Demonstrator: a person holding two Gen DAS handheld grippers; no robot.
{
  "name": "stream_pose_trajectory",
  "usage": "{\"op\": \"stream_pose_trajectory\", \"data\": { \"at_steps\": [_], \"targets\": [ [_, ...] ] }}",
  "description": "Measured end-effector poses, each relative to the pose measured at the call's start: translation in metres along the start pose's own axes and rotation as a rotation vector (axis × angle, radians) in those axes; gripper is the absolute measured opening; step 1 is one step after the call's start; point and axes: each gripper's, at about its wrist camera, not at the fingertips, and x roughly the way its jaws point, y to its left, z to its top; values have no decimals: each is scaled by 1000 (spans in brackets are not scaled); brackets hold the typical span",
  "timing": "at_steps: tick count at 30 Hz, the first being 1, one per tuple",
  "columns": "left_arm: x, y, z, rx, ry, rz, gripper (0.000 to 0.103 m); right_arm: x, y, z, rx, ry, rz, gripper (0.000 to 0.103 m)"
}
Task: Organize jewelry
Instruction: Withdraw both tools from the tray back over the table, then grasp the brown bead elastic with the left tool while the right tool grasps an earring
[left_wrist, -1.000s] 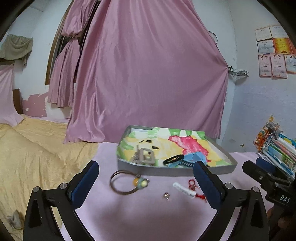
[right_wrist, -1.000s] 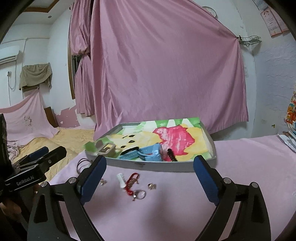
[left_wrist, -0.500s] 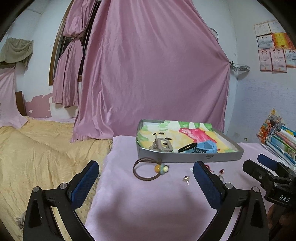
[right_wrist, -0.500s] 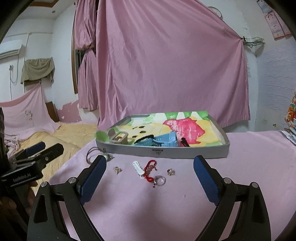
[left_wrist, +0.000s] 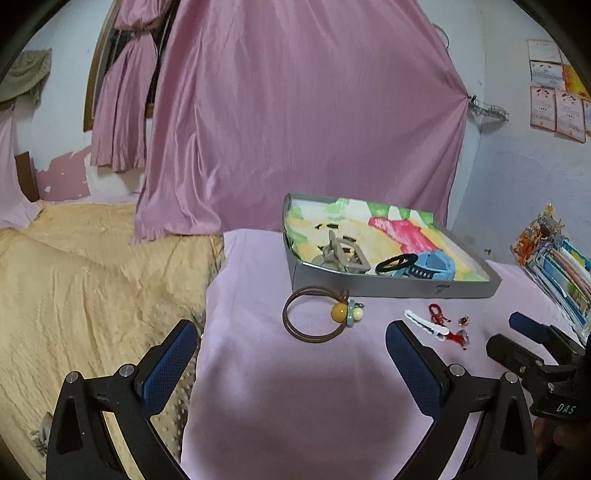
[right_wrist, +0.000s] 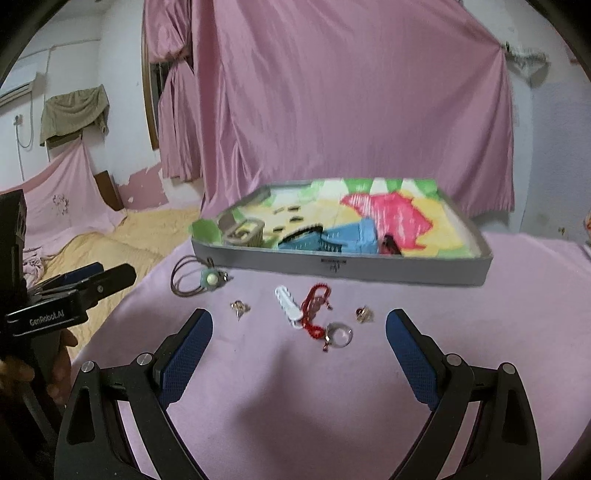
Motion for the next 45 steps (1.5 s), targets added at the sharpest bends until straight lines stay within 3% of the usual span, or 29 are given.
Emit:
{"op": "stream_pose_trajectory", "data": {
  "at_steps": [3, 8, 16, 21, 26, 28, 31, 33, 36, 45],
  "targets": [
    [8, 2, 3, 8, 28, -8, 102, 7, 6, 3, -24, 33, 26, 88],
    [23, 4, 8, 0, 88, -47, 102, 24, 19, 11, -66, 105, 72, 69],
    [45, 14, 16, -58, 176, -91, 77, 57, 26, 19, -47, 227, 164, 44],
    [62, 15, 23, -58, 216, -93, 63, 73, 34, 24, -76, 269, 178, 35],
    [77, 17, 27, -66, 250, -95, 52, 86, 40, 28, -101, 297, 192, 33],
    [81, 16, 28, -68, 263, -98, 48, 88, 43, 28, -117, 307, 194, 27],
    [85, 14, 27, -67, 285, -105, 35, 93, 46, 28, -127, 327, 200, 25],
    [87, 14, 27, -63, 293, -106, 21, 94, 47, 29, -130, 328, 202, 15],
    [86, 12, 27, -51, 293, -108, 8, 95, 46, 29, -125, 328, 206, 12],
    [67, 1, 31, -8, 229, -110, 3, 88, 39, 29, -98, 300, 215, 12]
  ]
}}
